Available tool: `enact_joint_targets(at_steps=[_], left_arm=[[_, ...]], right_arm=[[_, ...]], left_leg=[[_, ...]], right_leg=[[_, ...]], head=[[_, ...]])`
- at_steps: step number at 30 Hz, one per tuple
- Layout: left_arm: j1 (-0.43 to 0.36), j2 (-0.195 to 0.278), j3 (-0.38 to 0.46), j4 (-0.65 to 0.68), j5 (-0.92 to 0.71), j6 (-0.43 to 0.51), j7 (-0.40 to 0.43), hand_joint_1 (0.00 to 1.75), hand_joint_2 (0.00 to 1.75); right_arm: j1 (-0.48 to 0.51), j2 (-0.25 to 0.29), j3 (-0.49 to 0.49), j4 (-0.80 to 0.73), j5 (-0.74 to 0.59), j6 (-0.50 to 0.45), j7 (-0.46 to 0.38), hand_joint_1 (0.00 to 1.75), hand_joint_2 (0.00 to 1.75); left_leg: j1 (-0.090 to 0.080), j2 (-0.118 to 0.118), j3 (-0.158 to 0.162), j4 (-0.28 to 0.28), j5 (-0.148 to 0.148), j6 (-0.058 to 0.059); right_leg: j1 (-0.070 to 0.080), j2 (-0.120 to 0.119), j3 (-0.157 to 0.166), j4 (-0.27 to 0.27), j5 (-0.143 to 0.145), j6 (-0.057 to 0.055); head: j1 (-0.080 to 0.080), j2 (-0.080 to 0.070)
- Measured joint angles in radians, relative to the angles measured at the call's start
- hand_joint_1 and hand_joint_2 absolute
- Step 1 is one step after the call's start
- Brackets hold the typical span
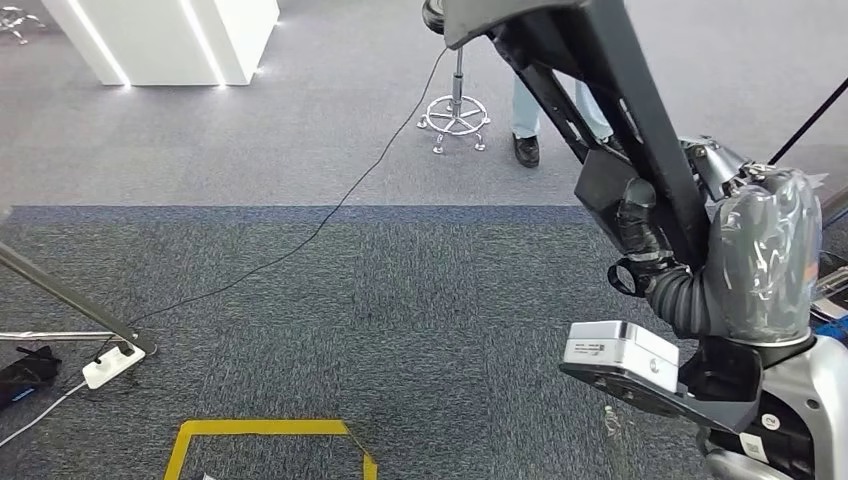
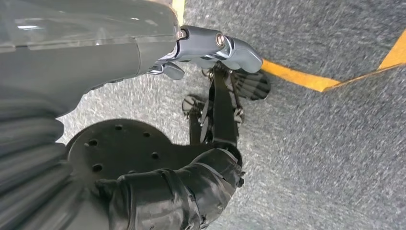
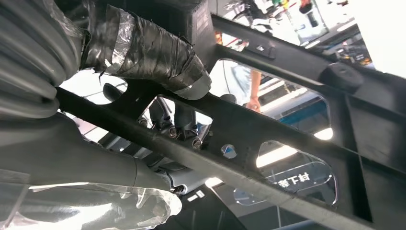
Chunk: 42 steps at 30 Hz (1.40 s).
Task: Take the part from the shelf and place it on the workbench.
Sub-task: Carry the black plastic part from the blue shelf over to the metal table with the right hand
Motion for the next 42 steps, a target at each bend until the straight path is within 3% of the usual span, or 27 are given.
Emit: enact_joint_targets(at_steps=[2, 4, 6, 7, 8, 10, 12, 13, 15, 16, 18, 19, 20, 22, 24, 26, 28, 30, 31, 33, 35, 37, 38, 39, 42], left_arm=[[0.004, 0.003, 0.005, 0.000, -0.007, 0.004, -0.011, 0.00, 1.75], [0.001, 0.007, 0.011, 0.000, -0.017, 0.008, -0.017, 0.00, 1.75], [-0.002, 0.011, 0.017, 0.000, -0.024, 0.005, -0.017, 0.00, 1.75], [-0.001, 0.014, 0.019, 0.000, -0.027, 0.001, -0.015, 0.00, 1.75], [-0.001, 0.017, 0.020, 0.000, -0.030, -0.003, -0.011, 0.00, 1.75], [-0.002, 0.022, 0.020, 0.000, -0.039, -0.005, -0.003, 0.00, 1.75], [-0.005, 0.025, 0.020, 0.000, -0.047, -0.003, 0.005, 0.00, 1.75], [-0.005, 0.026, 0.020, 0.000, -0.049, -0.002, 0.007, 0.00, 1.75], [-0.002, 0.028, 0.020, 0.000, -0.052, 0.000, 0.011, 0.00, 1.75], [0.000, 0.029, 0.020, 0.000, -0.052, 0.000, 0.012, 0.00, 1.75], [0.000, 0.030, 0.020, 0.000, -0.051, -0.001, 0.013, 0.00, 1.75], [-0.001, 0.030, 0.020, 0.000, -0.051, -0.001, 0.013, 0.00, 1.75], [-0.002, 0.030, 0.020, 0.000, -0.051, 0.000, 0.014, 0.00, 1.75], [-0.004, 0.030, 0.020, 0.000, -0.049, 0.000, 0.017, 0.00, 1.75], [-0.003, 0.030, 0.020, 0.000, -0.046, 0.001, 0.021, 0.00, 1.75], [-0.004, 0.031, 0.020, 0.000, -0.045, 0.001, 0.022, 0.00, 1.75], [-0.003, 0.033, 0.020, 0.000, -0.043, 0.002, 0.025, 0.00, 1.75], [0.001, 0.033, 0.021, 0.000, -0.042, 0.006, 0.029, 0.00, 1.75], [0.004, 0.033, 0.021, 0.000, -0.042, 0.008, 0.031, 0.00, 1.75], [0.004, 0.032, 0.021, 0.000, -0.042, 0.014, 0.034, 0.00, 1.75], [-0.001, 0.032, 0.021, 0.000, -0.042, 0.019, 0.036, 0.00, 1.75], [-0.002, 0.032, 0.021, 0.000, -0.041, 0.024, 0.037, 0.00, 1.75], [-0.001, 0.032, 0.021, 0.000, -0.041, 0.026, 0.037, 0.00, 1.75], [-0.001, 0.032, 0.021, 0.000, -0.041, 0.027, 0.037, 0.00, 1.75], [-0.002, 0.033, 0.021, 0.000, -0.041, 0.030, 0.037, 0.00, 1.75]], right_arm=[[0.004, 0.000, -0.001, -0.009, 0.004, 0.002, 0.008, 1.75, 1.75], [0.013, -0.002, -0.002, -0.018, 0.005, 0.008, 0.013, 1.75, 1.75], [0.024, -0.003, -0.002, -0.023, 0.006, 0.013, 0.013, 1.75, 1.75], [0.029, -0.003, -0.002, -0.023, 0.008, 0.013, 0.011, 1.75, 1.75], [0.033, -0.002, -0.001, -0.022, 0.010, 0.012, 0.008, 1.75, 1.75], [0.034, -0.001, 0.000, -0.021, 0.019, 0.011, 0.004, 1.75, 1.75], [0.031, 0.001, 0.001, -0.020, 0.025, 0.012, 0.008, 1.75, 1.75], [0.030, 0.001, 0.001, -0.020, 0.027, 0.013, 0.011, 1.75, 1.75], [0.029, 0.001, 0.001, -0.021, 0.025, 0.014, 0.018, 1.75, 1.75], [0.028, 0.001, 0.001, -0.021, 0.022, 0.015, 0.020, 1.75, 1.75], [0.028, 0.000, 0.000, -0.023, 0.013, 0.018, 0.024, 1.75, 1.75], [0.028, -0.001, 0.000, -0.023, 0.008, 0.019, 0.025, 1.75, 1.75], [0.029, -0.002, -0.001, -0.023, 0.003, 0.021, 0.025, 1.75, 1.75], [0.031, -0.002, -0.001, -0.023, -0.006, 0.025, 0.025, 1.75, 1.75], [0.030, -0.002, -0.001, -0.023, -0.012, 0.027, 0.025, 1.75, 1.75], [0.028, -0.002, -0.001, -0.023, -0.014, 0.028, 0.025, 1.75, 1.75], [0.025, -0.002, 0.000, -0.023, -0.015, 0.031, 0.025, 1.75, 1.75], [0.020, -0.002, 0.000, -0.023, -0.017, 0.032, 0.024, 1.75, 1.75], [0.017, -0.002, 0.000, -0.022, -0.018, 0.033, 0.024, 1.75, 1.75], [0.010, -0.002, 0.000, -0.022, -0.021, 0.032, 0.024, 1.75, 1.75], [0.008, -0.002, 0.000, -0.022, -0.024, 0.032, 0.023, 1.75, 1.75], [0.007, -0.002, 0.000, -0.022, -0.027, 0.032, 0.022, 1.75, 1.75], [0.007, -0.002, 0.000, -0.022, -0.028, 0.032, 0.022, 1.75, 1.75], [0.007, -0.002, 0.000, -0.022, -0.028, 0.032, 0.022, 1.75, 1.75], [0.004, -0.002, 0.000, -0.022, -0.028, 0.032, 0.022, 1.75, 1.75]], left_leg=[[-0.002, 0.046, -0.019, 0.034, -0.021, -0.009], [-0.001, 0.112, -0.069, 0.142, -0.079, -0.019], [0.005, 0.132, -0.119, 0.249, -0.119, -0.027], [0.007, 0.135, -0.123, 0.259, -0.114, -0.029], [0.009, 0.139, -0.109, 0.234, -0.094, -0.030], [0.005, 0.173, -0.040, 0.109, -0.042, -0.027], [-0.005, 0.204, 0.008, 0.016, -0.020, -0.013], [-0.010, 0.207, 0.012, 0.004, -0.023, -0.005], [-0.011, 0.181, 0.013, -0.002, -0.020, 0.007], [-0.009, 0.169, 0.016, -0.008, -0.018, 0.013], [-0.003, 0.148, 0.026, -0.019, -0.014, 0.025], [-0.003, 0.138, 0.027, -0.021, -0.014, 0.029], [-0.003, 0.127, 0.027, -0.020, -0.014, 0.032], [-0.002, 0.100, 0.027, -0.018, -0.014, 0.033], [0.000, 0.071, 0.027, -0.012, -0.015, 0.031], [0.002, 0.042, 0.021, 0.000, -0.019, 0.022], [0.002, 0.016, 0.008, 0.008, -0.018, 0.008], [0.005, -0.008, -0.004, 0.005, -0.009, -0.006], [0.006, -0.003, -0.009, 0.008, -0.009, -0.011], [0.004, 0.053, -0.035, 0.058, -0.039, -0.017], [0.003, 0.118, -0.092, 0.179, -0.100, -0.022], [0.003, 0.134, -0.136, 0.274, -0.133, -0.023], [0.003, 0.136, -0.131, 0.270, -0.123, -0.020], [0.002, 0.141, -0.106, 0.229, -0.099, -0.017], [-0.015, 0.195, 0.002, 0.042, -0.037, 0.001]], right_leg=[[-0.002, -0.028, 0.009, -0.009, 0.006, -0.012], [0.003, -0.056, 0.012, -0.012, 0.007, -0.021], [0.007, -0.087, 0.012, -0.012, 0.004, -0.025], [0.008, -0.101, 0.012, -0.011, 0.002, -0.025], [0.008, -0.114, 0.014, -0.010, -0.001, -0.025], [0.009, -0.140, 0.020, -0.010, -0.008, -0.020], [0.015, -0.163, 0.025, -0.009, -0.015, -0.012], [0.017, -0.173, 0.027, -0.011, -0.017, -0.008], [0.017, -0.191, 0.030, -0.013, -0.023, 0.002], [0.015, -0.180, 0.031, -0.007, -0.030, 0.007], [0.011, -0.125, 0.005, 0.056, -0.069, 0.013], [0.010, -0.092, -0.024, 0.117, -0.096, 0.014], [0.009, -0.073, -0.061, 0.186, -0.123, 0.015], [0.008, -0.062, -0.113, 0.267, -0.133, 0.018], [0.002, -0.055, -0.097, 0.204, -0.072, 0.021], [-0.009, -0.013, -0.047, 0.077, -0.013, 0.024], [-0.013, 0.020, -0.023, 0.021, 0.001, 0.022], [-0.010, 0.003, -0.023, 0.018, 0.004, 0.009], [-0.009, -0.010, -0.022, 0.015, 0.007, 0.003], [-0.008, -0.038, -0.017, 0.007, 0.013, -0.011], [0.000, -0.066, -0.015, 0.004, 0.013, -0.018], [0.006, -0.096, -0.015, 0.004, 0.011, -0.021], [0.008, -0.111, -0.014, 0.004, 0.010, -0.022], [0.010, -0.125, -0.013, 0.004, 0.008, -0.022], [0.016, -0.161, -0.006, 0.004, 0.001, -0.017]], head=[[-0.005, 0.000], [-0.010, 0.000], [-0.011, 0.000], [-0.011, 0.000], [-0.011, 0.000], [-0.011, 0.000], [-0.010, 0.000], [-0.010, 0.000], [-0.010, 0.000], [-0.009, 0.000], [-0.006, 0.000], [-0.003, 0.000], [-0.002, 0.000], [-0.001, 0.000], [-0.001, 0.000], [-0.001, 0.000], [-0.001, 0.000], [-0.003, 0.000], [-0.004, 0.000], [-0.010, 0.000], [-0.016, 0.000], [-0.016, 0.000], [-0.016, 0.000], [-0.016, 0.000], [-0.015, 0.000]])
